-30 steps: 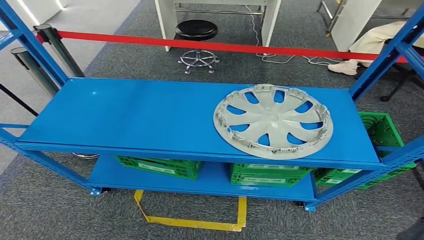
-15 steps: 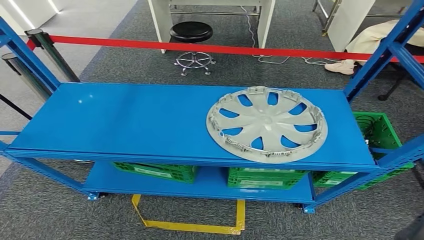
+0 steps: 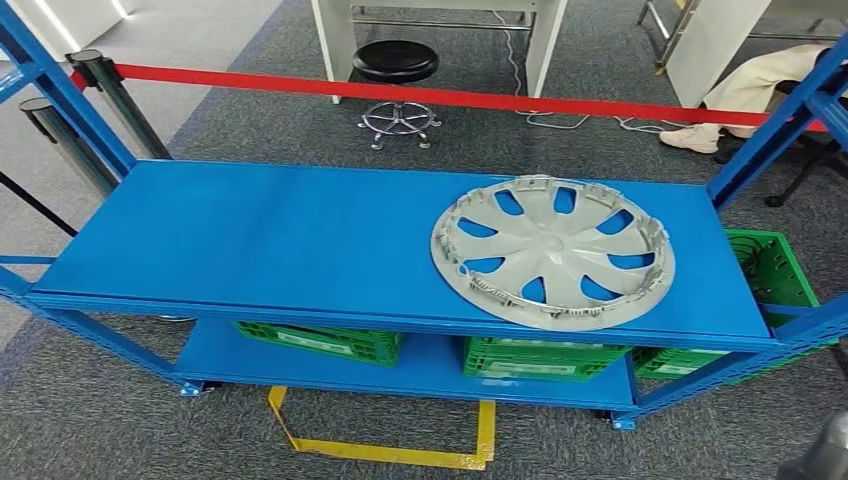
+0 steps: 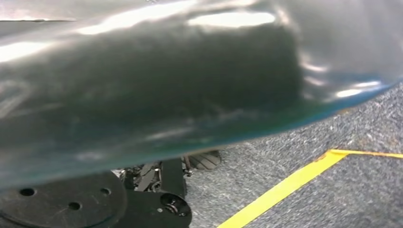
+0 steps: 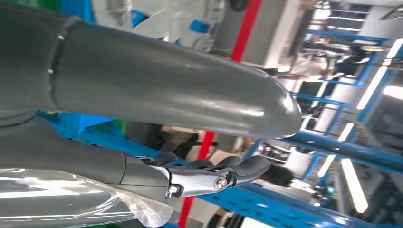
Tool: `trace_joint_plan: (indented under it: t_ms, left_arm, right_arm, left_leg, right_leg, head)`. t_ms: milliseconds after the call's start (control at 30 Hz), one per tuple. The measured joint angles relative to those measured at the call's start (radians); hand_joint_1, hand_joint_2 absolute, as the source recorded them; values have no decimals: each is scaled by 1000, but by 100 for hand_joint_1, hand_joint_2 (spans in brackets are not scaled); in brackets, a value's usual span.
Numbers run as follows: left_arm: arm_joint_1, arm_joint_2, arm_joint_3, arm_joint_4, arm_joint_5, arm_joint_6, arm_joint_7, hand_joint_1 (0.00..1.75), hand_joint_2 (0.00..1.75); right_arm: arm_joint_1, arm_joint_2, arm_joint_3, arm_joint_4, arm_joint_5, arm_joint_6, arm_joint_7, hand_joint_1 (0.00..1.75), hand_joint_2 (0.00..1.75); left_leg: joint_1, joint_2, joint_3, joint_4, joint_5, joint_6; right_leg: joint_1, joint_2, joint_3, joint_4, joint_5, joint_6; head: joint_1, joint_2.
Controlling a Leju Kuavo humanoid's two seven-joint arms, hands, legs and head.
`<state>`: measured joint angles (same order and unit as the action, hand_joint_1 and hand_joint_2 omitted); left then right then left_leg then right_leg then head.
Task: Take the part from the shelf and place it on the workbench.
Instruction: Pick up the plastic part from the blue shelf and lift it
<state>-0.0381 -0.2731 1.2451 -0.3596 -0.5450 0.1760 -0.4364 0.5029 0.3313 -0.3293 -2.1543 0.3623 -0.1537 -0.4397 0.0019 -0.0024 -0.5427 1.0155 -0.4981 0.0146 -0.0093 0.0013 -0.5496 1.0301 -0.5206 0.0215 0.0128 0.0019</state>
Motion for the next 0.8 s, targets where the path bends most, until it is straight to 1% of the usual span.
trace_joint_plan:
  t_ms: [33, 100, 133, 167, 200, 233, 267, 300, 333, 367, 400, 433, 467, 500, 533, 567, 633, 667, 700, 733, 767, 800]
  left_arm:
    - [-1, 1, 0, 0, -5, -3, 1, 0, 0]
    - [-2, 2, 0, 2, -12, -9, 3, 0, 0]
    - [-2, 4, 0, 2, -14, -12, 5, 0, 0]
    - [-3, 5, 0, 3, -17, -15, 6, 0, 0]
    - [-3, 8, 0, 3, -20, -18, 6, 0, 0]
    - [-3, 10, 0, 4, -24, -21, 7, 0, 0]
    - [-3, 13, 0, 6, -28, -23, 7, 0, 0]
    - [-3, 16, 0, 8, -33, -26, 7, 0, 0]
    - [-3, 19, 0, 11, -38, -29, 7, 0, 0]
    - [-4, 23, -1, 14, -43, -31, 7, 0, 0]
    - [-5, 26, -2, 17, -48, -33, 7, 0, 0]
    - [-7, 29, -3, 19, -52, -34, 7, 0, 0]
    - [-9, 32, -4, 22, -57, -35, 8, 0, 0]
    - [-11, 34, -4, 24, -60, -35, 8, 0, 0]
    - [-13, 36, -5, 26, -62, -35, 9, 0, 0]
    - [-14, 38, -5, 29, -63, -35, 9, 0, 0]
    - [-15, 40, -5, 33, -65, -35, 10, 0, 0]
    - [-15, 40, -5, 34, -66, -34, 10, 0, 0]
    - [-15, 41, -5, 36, -68, -34, 10, 0, 0]
    - [-16, 41, -5, 37, -70, -33, 10, 0, 0]
    - [-16, 41, -6, 37, -71, -33, 11, 0, 0]
    - [-16, 42, -6, 39, -72, -33, 11, 0, 0]
  right_arm:
    - [-8, -4, -5, 7, 10, 1, 14, 0, 0]
    - [-22, -18, -18, 27, 27, 3, 34, 0, 0]
    - [-30, -26, -25, 38, 35, 4, 42, 0, 0]
    - [-40, -34, -31, 50, 44, 6, 50, 0, 0]
    - [-51, -43, -35, 61, 56, 7, 58, 0, 0]
    - [-62, -53, -38, 72, 69, 8, 66, 0, 0]
    - [-74, -67, -39, 85, 82, 9, 77, 0, 0]
    - [-87, -83, -40, 99, 93, 9, 87, 0, 0]
    - [-102, -101, -40, 115, 102, 8, 98, 0, 0]
    - [-119, -121, -40, 133, 110, 5, 111, 0, 0]
    - [-136, -143, -39, 150, 116, 2, 123, 0, 0]
    - [-152, -167, -34, 166, 123, -1, 135, 0, 0]
    - [-166, -191, -26, 180, 129, -5, 146, 0, 0]
    - [-178, -214, -15, 190, 135, -9, 155, 0, 0]
    - [-189, -234, -3, 198, 139, -12, 163, 0, 0]
    - [-198, -254, 11, 205, 143, -16, 169, 0, 0]
    - [-212, -285, 35, 214, 148, -21, 177, 0, 0]
    - [-216, -300, 47, 218, 151, -24, 179, 0, 0]
    - [-219, -313, 58, 221, 153, -26, 182, 0, 0]
    - [-222, -326, 68, 225, 154, -27, 184, 0, 0]
    - [-224, -336, 76, 230, 155, -28, 185, 0, 0]
    - [-225, -344, 83, 235, 157, -29, 186, 0, 0]
  left_leg:
    - [-2, 0, -1, 0, 0, -5]
    - [-1, 0, -2, -1, 1, -14]
    - [0, 0, -3, 3, -3, -19]
    - [1, 0, -9, 20, -15, -24]
    - [2, 0, -25, 58, -39, -29]
    - [3, 0, -49, 113, -69, -34]
    - [4, 0, -79, 180, -99, -37]
    - [5, 0, -106, 236, -118, -39]
    - [5, 0, -121, 266, -120, -39]
    - [5, 0, -121, 261, -102, -38]
    - [5, 0, -104, 218, -68, -35]
    - [5, 0, -78, 154, -29, -31]
    - [3, 0, -52, 92, 0, -27]
    - [2, 0, -32, 44, 14, -23]
    - [0, 0, -22, 19, 17, -19]
    - [-3, 0, -21, 12, 12, -15]
    - [-2, 0, -20, 3, 15, -2]
    - [-1, 0, -18, -2, 18, 5]
    - [1, 0, -16, -7, 20, 11]
    - [2, 1, -15, -8, 21, 15]
    - [2, 1, -16, -9, 21, 17]
    - [1, 1, -16, -8, 20, 18]
  right_leg:
    - [1, 1, 8, -16, -1, -3]
    - [2, 2, 11, -20, 1, -11]
    - [1, 2, 11, -22, 3, -15]
    - [-1, 1, 12, -24, 5, -19]
    - [-3, 0, 14, -25, 6, -23]
    - [-4, -1, 14, -25, 6, -25]
    - [-4, -2, 15, -25, 6, -27]
    - [-4, -2, 15, -25, 5, -28]
    - [-4, -1, 16, -25, 4, -28]
    - [-4, -1, 17, -25, 4, -29]
    - [-4, 0, 20, -24, 2, -28]
    - [-4, 1, 23, -24, 1, -26]
    - [-2, 2, 24, -23, -2, -22]
    - [0, 2, 24, -22, -4, -18]
    - [1, 1, 23, -22, -5, -13]
    - [1, 1, 21, -23, -5, -7]
    - [-1, 0, 21, -24, -6, 3]
    - [-1, -1, 15, -12, -17, 8]
    - [-2, -1, -1, 20, -36, 12]
    - [-2, -1, -28, 73, -64, 15]
    - [-2, -1, -62, 141, -94, 18]
    - [-3, -1, -97, 206, -116, 20]
  head:
    - [-1, 0]
    - [-1, 0]
    - [-1, 0]
    - [-3, 0]
    - [-5, 0]
    - [-6, 0]
    - [-8, 0]
    - [-8, 0]
    - [-8, 0]
    - [-8, 0]
    - [-8, 0]
    - [-8, 0]
    - [-8, 0]
    - [-7, 0]
    - [-7, 0]
    - [-6, 0]
    - [-6, 0]
    - [-4, 0]
    - [-2, 0]
    - [1, 0]
    - [3, 0]
    - [3, 0]
